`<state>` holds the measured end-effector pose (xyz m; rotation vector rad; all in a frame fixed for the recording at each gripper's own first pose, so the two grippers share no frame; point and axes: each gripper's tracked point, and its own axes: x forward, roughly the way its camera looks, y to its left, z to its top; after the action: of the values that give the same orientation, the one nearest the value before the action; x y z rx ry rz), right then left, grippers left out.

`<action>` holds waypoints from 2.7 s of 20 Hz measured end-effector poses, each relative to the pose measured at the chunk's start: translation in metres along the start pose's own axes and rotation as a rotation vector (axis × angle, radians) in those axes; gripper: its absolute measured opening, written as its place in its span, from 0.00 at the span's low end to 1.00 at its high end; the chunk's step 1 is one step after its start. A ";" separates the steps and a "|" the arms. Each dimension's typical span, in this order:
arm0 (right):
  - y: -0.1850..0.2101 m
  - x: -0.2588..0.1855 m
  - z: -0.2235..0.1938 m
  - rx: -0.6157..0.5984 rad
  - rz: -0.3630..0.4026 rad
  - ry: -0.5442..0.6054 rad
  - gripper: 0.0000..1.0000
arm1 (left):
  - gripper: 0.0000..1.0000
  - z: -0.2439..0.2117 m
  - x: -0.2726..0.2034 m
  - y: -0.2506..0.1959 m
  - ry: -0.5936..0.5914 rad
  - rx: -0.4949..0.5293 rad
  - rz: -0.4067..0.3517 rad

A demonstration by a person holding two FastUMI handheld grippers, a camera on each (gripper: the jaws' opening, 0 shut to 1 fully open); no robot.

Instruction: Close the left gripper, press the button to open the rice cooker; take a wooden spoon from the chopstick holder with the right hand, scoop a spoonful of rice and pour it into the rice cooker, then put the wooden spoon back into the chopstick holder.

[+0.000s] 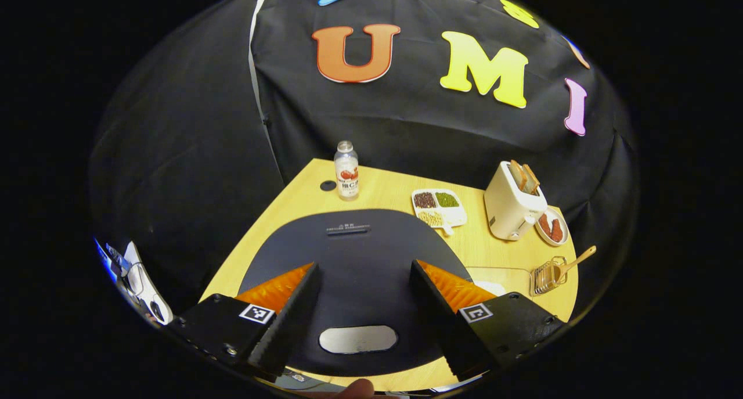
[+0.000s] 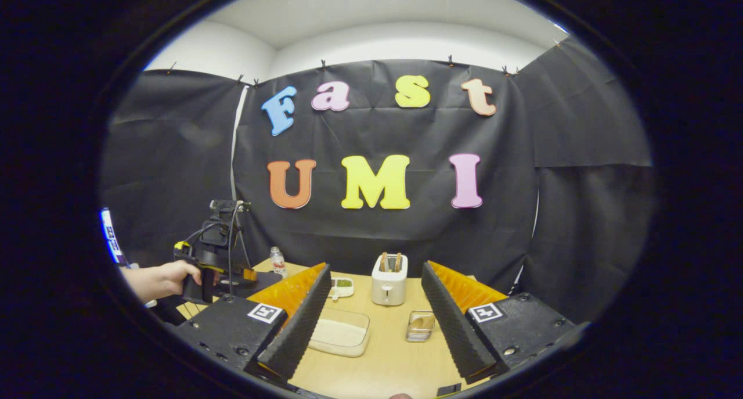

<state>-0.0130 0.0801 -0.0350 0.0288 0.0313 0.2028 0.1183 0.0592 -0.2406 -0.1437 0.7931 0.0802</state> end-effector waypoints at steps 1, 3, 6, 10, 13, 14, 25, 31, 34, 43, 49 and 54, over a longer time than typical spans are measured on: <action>0.001 0.000 -0.001 -0.001 0.001 0.005 1.00 | 1.00 -0.012 0.004 0.000 0.027 0.012 0.001; 0.002 0.000 -0.005 0.002 0.004 0.018 1.00 | 1.00 -0.034 0.007 0.004 0.092 0.009 0.004; 0.005 0.002 -0.009 0.013 0.011 0.032 1.00 | 0.99 -0.037 0.003 0.005 0.076 0.010 0.007; 0.009 0.003 -0.012 0.023 0.018 0.040 1.00 | 1.00 -0.035 -0.002 0.004 0.063 0.007 -0.009; 0.012 0.003 -0.016 0.023 0.025 0.049 1.00 | 1.00 -0.040 0.005 0.006 0.047 0.009 -0.015; 0.014 0.004 -0.016 0.022 0.029 0.052 1.00 | 1.00 -0.038 0.005 0.006 0.038 0.008 -0.019; 0.017 0.002 -0.018 0.055 0.048 0.051 0.97 | 1.00 -0.039 0.003 0.004 -0.016 0.076 -0.033; 0.010 0.001 -0.007 0.019 0.020 0.023 0.97 | 0.94 -0.012 -0.020 -0.005 -0.140 0.098 -0.022; 0.005 -0.001 0.008 0.004 -0.007 -0.019 0.97 | 0.95 0.038 -0.077 -0.014 -0.352 0.174 -0.015; -0.015 -0.006 0.035 -0.008 -0.125 -0.095 1.00 | 0.91 0.102 -0.255 -0.049 -0.847 0.148 -0.131; -0.023 -0.003 0.024 0.060 -0.149 -0.056 1.00 | 0.95 0.092 -0.305 -0.051 -0.945 0.154 -0.142; -0.023 -0.005 0.028 0.045 -0.163 -0.062 1.00 | 0.95 0.089 -0.301 -0.047 -0.921 0.127 -0.164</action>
<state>-0.0121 0.0555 -0.0079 0.0774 -0.0236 0.0381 -0.0239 0.0211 0.0410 -0.0384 -0.1347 -0.0610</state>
